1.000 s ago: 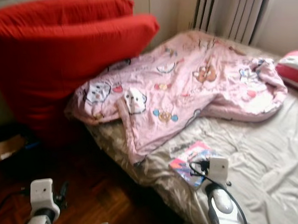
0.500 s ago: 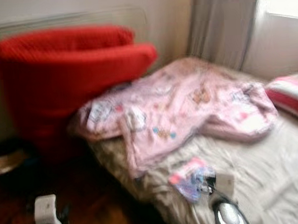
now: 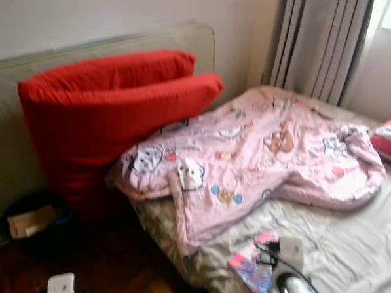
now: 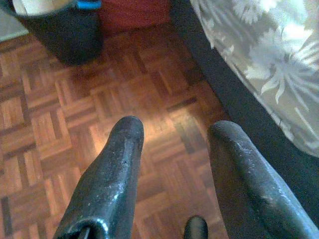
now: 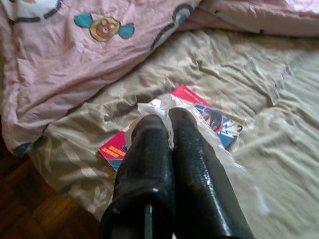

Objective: Clean up the room

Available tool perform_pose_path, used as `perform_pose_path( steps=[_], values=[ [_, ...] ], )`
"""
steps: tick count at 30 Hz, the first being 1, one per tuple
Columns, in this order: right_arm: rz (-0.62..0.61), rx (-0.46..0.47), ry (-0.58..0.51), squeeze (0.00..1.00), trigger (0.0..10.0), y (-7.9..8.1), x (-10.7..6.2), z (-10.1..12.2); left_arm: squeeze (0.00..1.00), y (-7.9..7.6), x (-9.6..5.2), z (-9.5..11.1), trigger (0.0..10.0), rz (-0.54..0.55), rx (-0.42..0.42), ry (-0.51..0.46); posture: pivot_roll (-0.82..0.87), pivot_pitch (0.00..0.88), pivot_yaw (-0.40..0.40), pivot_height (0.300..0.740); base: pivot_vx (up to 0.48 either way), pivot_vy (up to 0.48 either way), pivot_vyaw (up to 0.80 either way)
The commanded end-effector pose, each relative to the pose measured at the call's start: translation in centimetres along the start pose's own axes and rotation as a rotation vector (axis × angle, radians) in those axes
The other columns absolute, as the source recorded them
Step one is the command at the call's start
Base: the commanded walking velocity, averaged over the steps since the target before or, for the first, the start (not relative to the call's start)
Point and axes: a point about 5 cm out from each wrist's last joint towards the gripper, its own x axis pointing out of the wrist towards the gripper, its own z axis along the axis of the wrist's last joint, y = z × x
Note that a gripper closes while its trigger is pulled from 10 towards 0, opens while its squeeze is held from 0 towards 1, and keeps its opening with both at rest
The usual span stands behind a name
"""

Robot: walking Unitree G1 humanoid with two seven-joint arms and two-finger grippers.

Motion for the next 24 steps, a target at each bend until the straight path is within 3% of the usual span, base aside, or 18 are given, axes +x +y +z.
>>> perform_pose_path(
  steps=[1,5,8,16,24],
  values=[
    [-0.004,-0.001,0.035,0.0,10.0,0.0,-0.3,-0.9,0.0,0.2,-0.4,-1.0,10.0,0.009,0.001,0.041,0.08,0.0,-0.037,0.74,0.0,0.0,0.0],
    [-0.004,0.005,0.07,0.0,10.0,-0.1,-0.6,-1.8,0.0,0.2,-0.7,-1.9,10.0,0.011,0.0,0.077,0.08,0.0,-0.039,0.74,0.0,0.0,0.0],
    [0.007,0.014,0.188,0.0,10.0,-0.1,-1.5,-4.2,0.0,0.2,-1.1,-3.0,10.0,0.015,-0.007,0.135,0.08,0.0,-0.043,0.74,0.0,0.0,0.0],
    [-0.034,0.0,0.341,0.0,10.0,-0.5,-3.1,-7.4,0.0,-0.5,-1.5,-4.2,10.0,-0.007,-0.023,0.212,0.08,0.0,-0.044,0.74,0.0,0.0,0.0],
    [-0.037,0.0,0.373,0.0,10.0,-0.5,-3.6,-8.2,0.0,-1.0,-1.7,-4.8,10.0,-0.033,0.0,0.26,0.07,0.009,-0.036,0.74,0.0,0.0,0.0]
  ],
)
